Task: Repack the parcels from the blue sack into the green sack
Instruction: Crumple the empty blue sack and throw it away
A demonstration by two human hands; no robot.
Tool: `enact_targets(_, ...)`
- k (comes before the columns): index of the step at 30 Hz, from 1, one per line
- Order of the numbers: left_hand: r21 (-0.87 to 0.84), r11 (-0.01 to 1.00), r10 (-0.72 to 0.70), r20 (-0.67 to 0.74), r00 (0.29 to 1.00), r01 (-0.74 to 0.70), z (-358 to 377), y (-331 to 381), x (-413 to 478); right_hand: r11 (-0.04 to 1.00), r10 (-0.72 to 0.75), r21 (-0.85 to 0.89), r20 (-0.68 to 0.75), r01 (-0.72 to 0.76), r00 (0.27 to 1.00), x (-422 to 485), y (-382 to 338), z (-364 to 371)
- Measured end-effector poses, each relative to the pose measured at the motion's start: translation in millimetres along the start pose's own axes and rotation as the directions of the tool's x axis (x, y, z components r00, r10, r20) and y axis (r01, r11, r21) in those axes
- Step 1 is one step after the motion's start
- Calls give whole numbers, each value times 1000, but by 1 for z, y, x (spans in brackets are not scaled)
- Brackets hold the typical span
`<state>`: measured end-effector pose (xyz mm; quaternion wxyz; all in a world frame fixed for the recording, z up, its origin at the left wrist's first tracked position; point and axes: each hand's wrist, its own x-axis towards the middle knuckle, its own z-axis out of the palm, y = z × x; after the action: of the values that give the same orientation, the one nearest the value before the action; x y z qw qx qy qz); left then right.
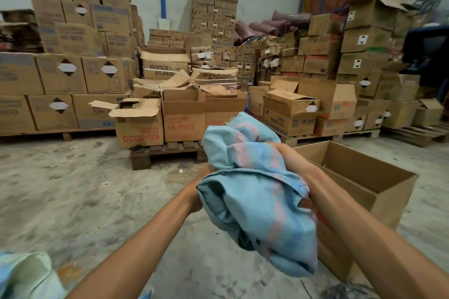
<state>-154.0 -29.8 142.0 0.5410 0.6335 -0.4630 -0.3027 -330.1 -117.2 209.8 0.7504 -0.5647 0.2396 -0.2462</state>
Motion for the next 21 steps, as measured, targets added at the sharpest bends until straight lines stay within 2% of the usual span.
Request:
enact_targets(2, -108, 987, -135, -119, 984, 123, 1, -3, 5, 932, -47, -362, -147, -10, 988, 13, 3, -10)
enact_targets(3, -184, 971, -185, -168, 968, 154, 0, -3, 10, 842, -112, -539, -240, -36, 964, 20, 5, -15)
enact_targets(4, -224, 965, -194, -241, 951, 140, -3, -3, 12, 765, -202, -640, -336, -65, 920, 24, 7, -16)
enact_targets(6, -58, 993, -114, -434, 894, 98, -12, -3, 11, 697, -319, -707, -457, -121, 830, 32, 14, -14)
enact_targets(7, 10, 995, -83, -523, 848, 103, -16, -1, 8, 717, -315, -688, -466, -115, 827, 30, 15, -7)
enact_targets(9, 17, 998, -36, -603, 797, 58, -23, 5, 6, 847, -140, -519, -430, -117, 892, 25, 19, 6)
enact_targets(11, 26, 1000, 17, -597, 802, -1, -23, 14, 5, 946, 101, -259, -338, -196, 936, 18, 25, 20)
enact_targets(13, -55, 993, 56, -566, 823, -105, -20, 21, 0, 977, 181, -73, -226, -202, 957, 17, 37, 24)
enact_targets(15, -236, 950, 65, -493, 868, -205, -17, 24, -5, 994, 102, -14, -143, -105, 985, 20, 48, 24)
enact_targets(17, -491, 834, 66, -365, 929, -252, -17, 21, -8, 998, -5, 65, -80, 10, 997, 22, 56, 25)
enact_targets(19, -639, 746, 83, -192, 978, -189, -15, 18, -7, 982, -73, 174, -28, 77, 997, 24, 58, 28)
enact_targets(21, -729, 679, 92, -34, 995, -88, -11, 22, -12, 963, -113, 250, 33, 101, 993, 19, 57, 34)
